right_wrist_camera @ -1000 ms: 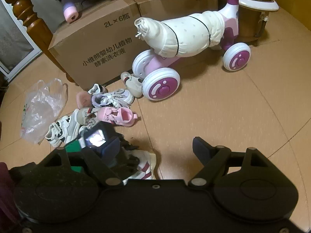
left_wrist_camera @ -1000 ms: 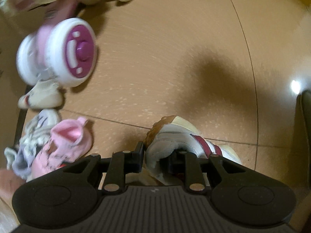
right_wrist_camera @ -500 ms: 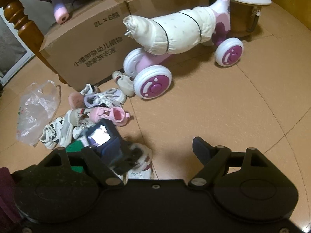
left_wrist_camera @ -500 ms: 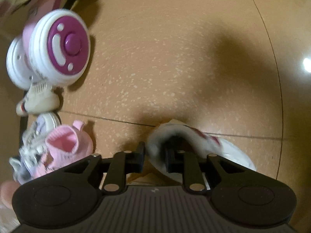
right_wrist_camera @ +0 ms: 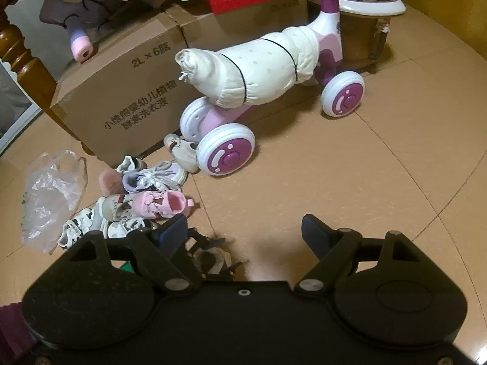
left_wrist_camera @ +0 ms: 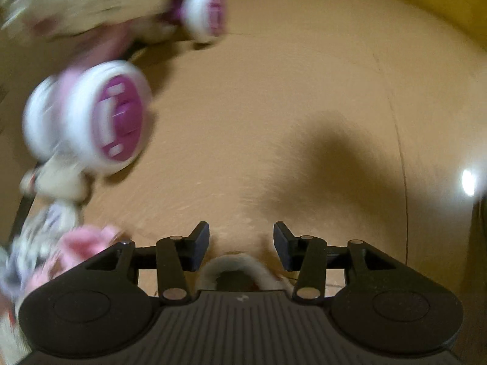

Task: Organize scattered shoes
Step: 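Carry the maroon-striped sneaker with the left tool, lower it, open the tool, then raise the left tool away from the placed maroon-striped sneaker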

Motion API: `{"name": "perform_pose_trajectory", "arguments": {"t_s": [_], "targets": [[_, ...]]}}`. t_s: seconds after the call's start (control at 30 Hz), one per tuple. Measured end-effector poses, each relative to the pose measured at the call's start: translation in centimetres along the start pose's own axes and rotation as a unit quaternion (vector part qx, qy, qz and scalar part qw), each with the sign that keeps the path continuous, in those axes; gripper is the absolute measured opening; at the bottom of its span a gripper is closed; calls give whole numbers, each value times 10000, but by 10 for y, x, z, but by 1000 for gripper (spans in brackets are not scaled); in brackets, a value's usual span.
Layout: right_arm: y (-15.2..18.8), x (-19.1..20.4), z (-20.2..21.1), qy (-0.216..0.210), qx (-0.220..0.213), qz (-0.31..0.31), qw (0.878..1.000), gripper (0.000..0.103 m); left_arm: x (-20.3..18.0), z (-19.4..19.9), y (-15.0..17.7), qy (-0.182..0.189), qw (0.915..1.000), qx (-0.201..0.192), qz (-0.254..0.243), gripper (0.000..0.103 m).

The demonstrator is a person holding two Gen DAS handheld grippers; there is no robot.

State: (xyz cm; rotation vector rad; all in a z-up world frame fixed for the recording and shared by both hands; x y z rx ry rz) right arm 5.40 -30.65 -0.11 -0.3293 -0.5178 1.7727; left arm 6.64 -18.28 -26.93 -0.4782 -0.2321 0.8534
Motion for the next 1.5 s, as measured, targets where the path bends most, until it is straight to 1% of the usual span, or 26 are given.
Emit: {"name": "perform_pose_trajectory", "arguments": {"t_s": [0.07, 0.13, 0.17, 0.2, 0.27, 0.37, 0.47, 0.53, 0.6, 0.63, 0.67, 0.7, 0.73, 0.77, 0.83, 0.93, 0.97, 1.0, 1.03, 1.1, 1.13, 1.2, 1.27, 1.37, 1.43, 1.5], "targets": [[-1, 0, 0, -39, 5, -2, 10000, 84, -12, -10, 4, -9, 9994, 68, -339, 45], [-1, 1, 0, -78, 10, -4, 10000, 83, -23, -18, 12, -18, 9960, 254, -862, 45], [-2, 1, 0, -98, 13, -5, 10000, 84, -29, -23, 20, -84, 9905, 452, -1293, 45], [-2, 1, 0, -115, 12, -6, 9999, 84, -34, -24, 29, -203, 9819, 522, -1807, 45], [-3, 3, 2, -125, -25, 0, 9999, 84, -32, -23, 32, -236, 9786, 640, -1942, 46], [-3, 3, 3, -104, -38, 5, 9999, 84, -27, -21, 33, -256, 9759, 859, -1988, 45], [-4, 3, 4, -114, -61, -67, 9999, 84, -30, -19, 37, -305, 9739, 846, -2083, 45], [-9, 2, 4, -169, -108, -200, 9996, 83, -29, -18, 37, -406, 9749, 918, -1986, 45], [-14, 2, 4, -224, -156, -333, 9991, 84, -24, -17, 31, -392, 9817, 940, -1611, 46], [-16, 2, 4, -252, -179, -399, 9987, 84, -19, -14, 28, -357, 9855, 923, -1375, 50], [-18, 2, 5, -279, -203, -465, 9983, 84, -9, -4, 22, -315, 9910, 864, -971, 52], [-21, 2, 5, -307, -226, -532, 9979, 84, 0, 5, 16, -278, 9944, 809, -613, 52], [-23, 2, 5, -334, -250, -598, 9973, 84, 7, 15, 15, -261, 9955, 783, -470, 52], [-26, 2, 5, -362, -273, -664, 9968, 84, 15, 26, 13, -264, 9963, 760, -315, 52], [-31, 5, 6, -502, -428, -797, 9946, 84, 40, 56, 12, -424, 9962, 755, 73, 52], [-39, 24, 8, -665, -671, -646, 9934, 84, 68, 88, 12, -563, 9940, 764, 539, 52], [-42, 32, 8, -686, -730, -551, 9935, 84, 88, 113, 12, -647, 9915, 763, 829, 52], [-43, 40, 7, -749, -772, -446, 9932, 84, 98, 127, 13, -690, 9903, 766, 928, 52], [-44, 48, 6, -807, -816, -339, 9928, 84, 103, 133, 12, -709, 9899, 774, 952, 52], [-44, 62, 2, -847, -908, -94, 9922, 84, 125, 171, 13, -857, 9877, 804, 1029, 54], [-45, 64, 2, -854, -910, -32, 9922, 84, 131, 182, 13, -905, 9874, 821, 1009, 56], [-41, 82, -10, -896, -816, 290, 9922, 84, 146, 213, 16, -1036, 9862, 910, 916, 58], [-38, 89, -20, -941, -622, 380, 9929, 84, 160, 245, 19, -1132, 9851, 1001, 822, 59], [-31, 104, -43, -841, -174, 538, 9949, 84, 175, 281, 25, -1227, 9836, 1091, 746, 61], [-28, 109, -54, -847, 3, 499, 9952, 84, 180, 295, 30, -1170, 9851, 976, 792, 61], [-25, 110, -62, -923, 83, 370, 9950, 84, 184, 301, 35, -1053, 9864, 836, 942, 61]]}}
Point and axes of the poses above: each gripper's, at about its wrist camera, not at the fingertips, and z roughly against the way its jaws point, x to its left, y to its underside, the point moved 4 cm from there along -z, roughly the way its jaws point, and after that the axes turned 15 degrees about z, right-handed, at the moved point
